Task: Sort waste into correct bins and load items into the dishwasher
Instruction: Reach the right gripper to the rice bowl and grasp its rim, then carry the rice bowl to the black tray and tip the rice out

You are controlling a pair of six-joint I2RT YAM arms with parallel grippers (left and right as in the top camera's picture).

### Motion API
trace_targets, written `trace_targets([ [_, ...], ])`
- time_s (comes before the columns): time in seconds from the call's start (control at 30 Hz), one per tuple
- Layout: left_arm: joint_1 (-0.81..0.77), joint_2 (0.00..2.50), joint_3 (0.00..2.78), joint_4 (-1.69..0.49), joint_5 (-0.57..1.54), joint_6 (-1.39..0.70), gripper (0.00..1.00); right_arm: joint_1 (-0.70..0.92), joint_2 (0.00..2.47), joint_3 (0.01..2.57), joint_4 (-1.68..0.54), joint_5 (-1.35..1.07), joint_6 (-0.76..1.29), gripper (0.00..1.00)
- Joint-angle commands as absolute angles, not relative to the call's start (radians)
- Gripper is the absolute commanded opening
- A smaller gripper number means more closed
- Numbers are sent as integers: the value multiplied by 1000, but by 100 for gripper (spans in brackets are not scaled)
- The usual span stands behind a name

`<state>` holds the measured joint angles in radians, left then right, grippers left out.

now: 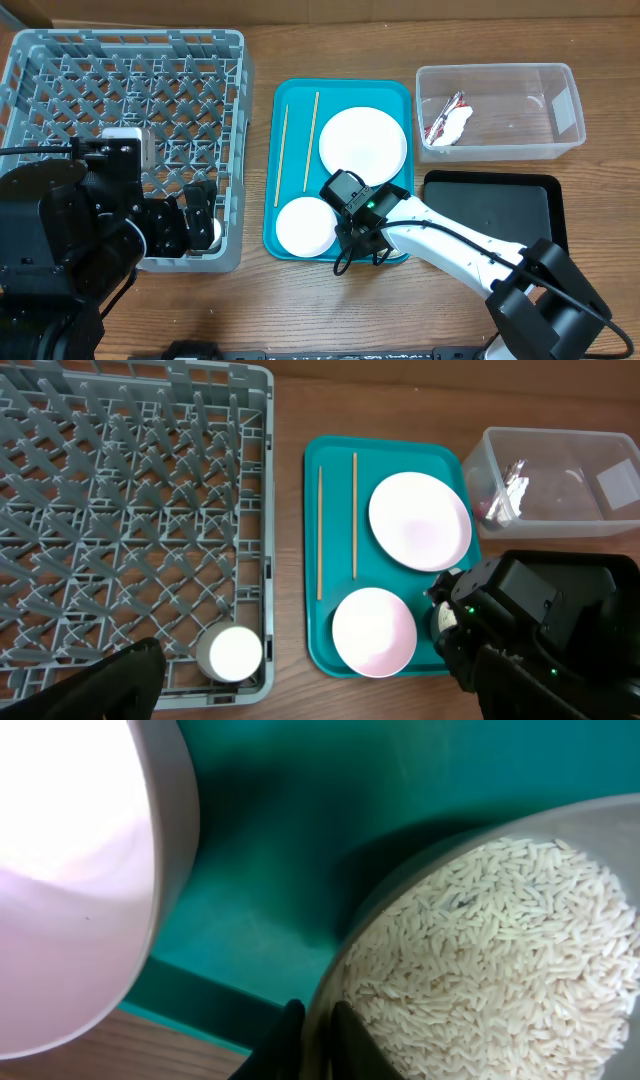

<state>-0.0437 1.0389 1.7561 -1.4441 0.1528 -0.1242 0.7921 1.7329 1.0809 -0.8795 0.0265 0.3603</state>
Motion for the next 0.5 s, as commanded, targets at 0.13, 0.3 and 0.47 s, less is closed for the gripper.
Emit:
trace_targets([
  [0.13,-43,1040,1762,-1440,147,-135,100,790,1723,1083,-884,30,363,4],
  [0.3,-43,1040,1762,-1440,147,-134,100,777,1649,1156,-933,28,422,4],
  [0.47,-43,1040,1762,-1440,147,-135,100,685,1510,1275,-999,-52,453,4],
])
